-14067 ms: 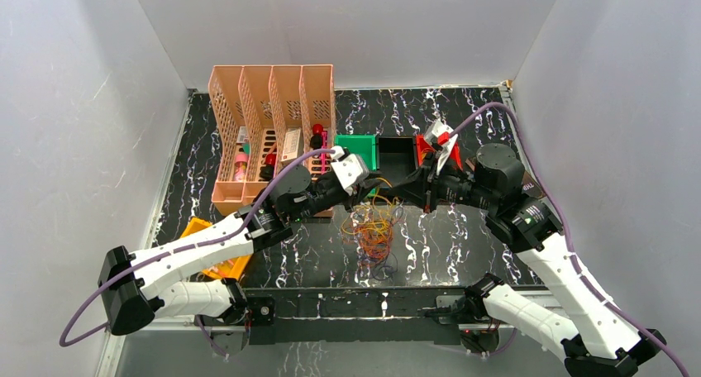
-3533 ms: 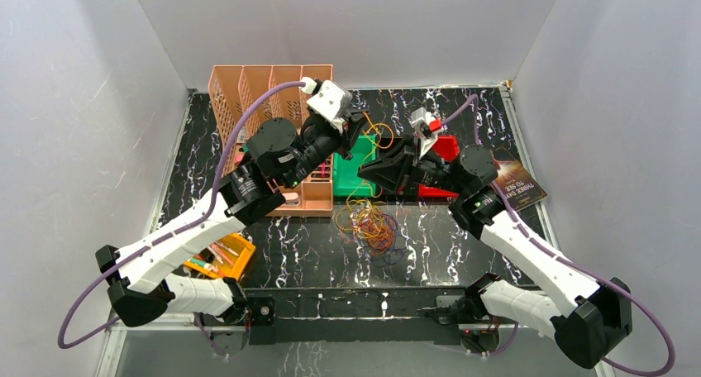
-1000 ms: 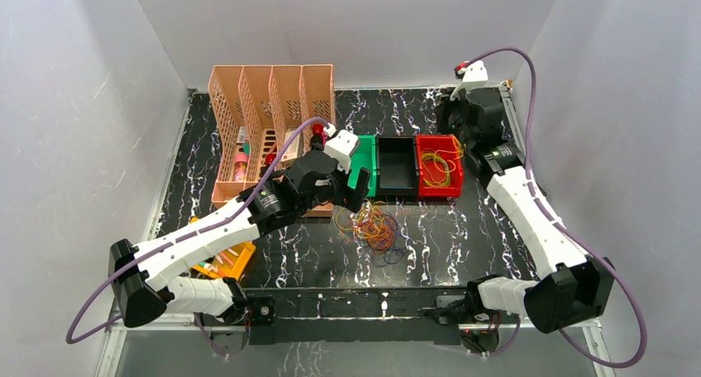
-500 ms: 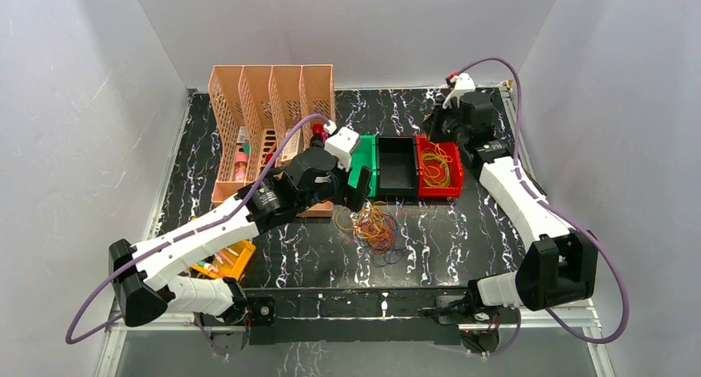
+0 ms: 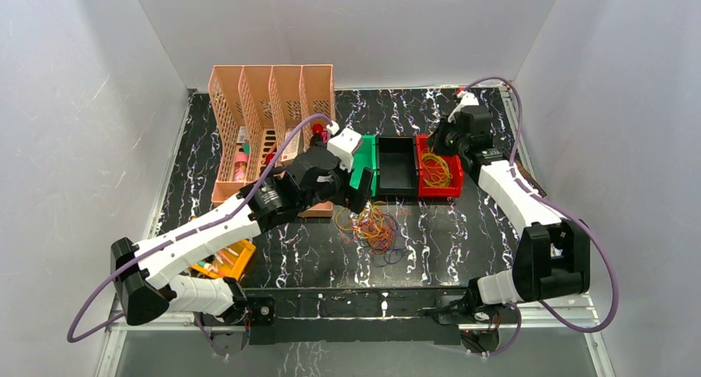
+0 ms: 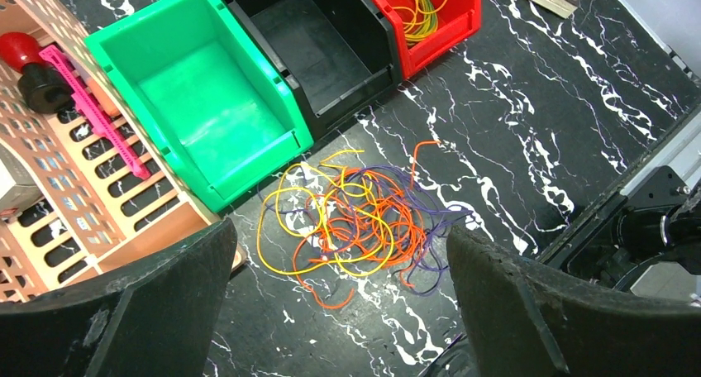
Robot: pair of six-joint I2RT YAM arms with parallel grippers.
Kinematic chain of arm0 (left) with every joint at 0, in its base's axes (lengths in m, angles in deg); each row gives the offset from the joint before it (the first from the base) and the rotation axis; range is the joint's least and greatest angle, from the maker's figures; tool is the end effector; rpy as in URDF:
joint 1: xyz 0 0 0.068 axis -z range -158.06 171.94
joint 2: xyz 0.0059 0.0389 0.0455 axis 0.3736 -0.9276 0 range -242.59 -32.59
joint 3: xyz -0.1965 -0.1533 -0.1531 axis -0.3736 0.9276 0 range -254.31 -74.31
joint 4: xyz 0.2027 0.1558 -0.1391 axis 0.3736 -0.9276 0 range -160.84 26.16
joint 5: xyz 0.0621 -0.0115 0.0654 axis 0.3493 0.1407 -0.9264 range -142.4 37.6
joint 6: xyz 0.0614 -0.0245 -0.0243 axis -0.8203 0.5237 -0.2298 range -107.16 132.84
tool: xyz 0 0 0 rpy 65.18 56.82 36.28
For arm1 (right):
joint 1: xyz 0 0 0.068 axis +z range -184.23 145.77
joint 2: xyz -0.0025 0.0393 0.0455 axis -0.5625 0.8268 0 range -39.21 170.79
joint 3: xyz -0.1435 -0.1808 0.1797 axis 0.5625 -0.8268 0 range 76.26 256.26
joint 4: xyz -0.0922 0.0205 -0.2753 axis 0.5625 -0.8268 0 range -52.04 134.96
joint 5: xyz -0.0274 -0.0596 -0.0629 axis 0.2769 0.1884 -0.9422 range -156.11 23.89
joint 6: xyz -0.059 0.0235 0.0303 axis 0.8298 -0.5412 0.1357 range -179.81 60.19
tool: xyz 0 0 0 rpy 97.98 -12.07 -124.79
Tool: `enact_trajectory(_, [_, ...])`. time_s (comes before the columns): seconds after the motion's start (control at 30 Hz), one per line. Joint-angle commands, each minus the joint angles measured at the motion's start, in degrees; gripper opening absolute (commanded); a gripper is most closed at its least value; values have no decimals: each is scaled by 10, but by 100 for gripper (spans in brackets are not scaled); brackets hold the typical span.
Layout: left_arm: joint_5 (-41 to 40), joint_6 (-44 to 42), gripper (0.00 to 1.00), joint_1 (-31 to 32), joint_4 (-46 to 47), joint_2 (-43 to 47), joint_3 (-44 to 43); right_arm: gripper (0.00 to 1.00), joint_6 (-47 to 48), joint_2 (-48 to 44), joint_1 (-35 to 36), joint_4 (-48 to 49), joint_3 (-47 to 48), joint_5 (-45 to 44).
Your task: Untangle the cables
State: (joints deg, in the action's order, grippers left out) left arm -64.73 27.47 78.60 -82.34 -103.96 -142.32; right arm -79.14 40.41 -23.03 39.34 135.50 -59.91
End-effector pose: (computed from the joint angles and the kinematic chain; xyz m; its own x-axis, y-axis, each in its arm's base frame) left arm 0.1914 -0.2686 0.3781 -0.3766 0.1235 -0.9181 0.6327 0.7582 -0.1576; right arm 0.3585 0.0773 0.2956 -0.5012 0.2362 -0.8325 -0.1296 0.9307 0.3421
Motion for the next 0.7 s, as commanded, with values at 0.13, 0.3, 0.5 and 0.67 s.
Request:
enact_trajectory(0.13, [37,-14,98,-4,-13,-11,-16,0,-12,24,-9,56,-41,28])
enact_trajectory(0.3, [32,-17,98,-4,-23,-20,-17,0,-5,61,-9,36,-32,-7])
enact_trajectory(0.5, [10,-22,98,-4,-33,-24,-17,0,-4,85,-9,25,-32,-34])
enact_trajectory(0.67, [8,-23,98,-4,-38,-32,-19,0,-1,97,-9,21,-32,-58])
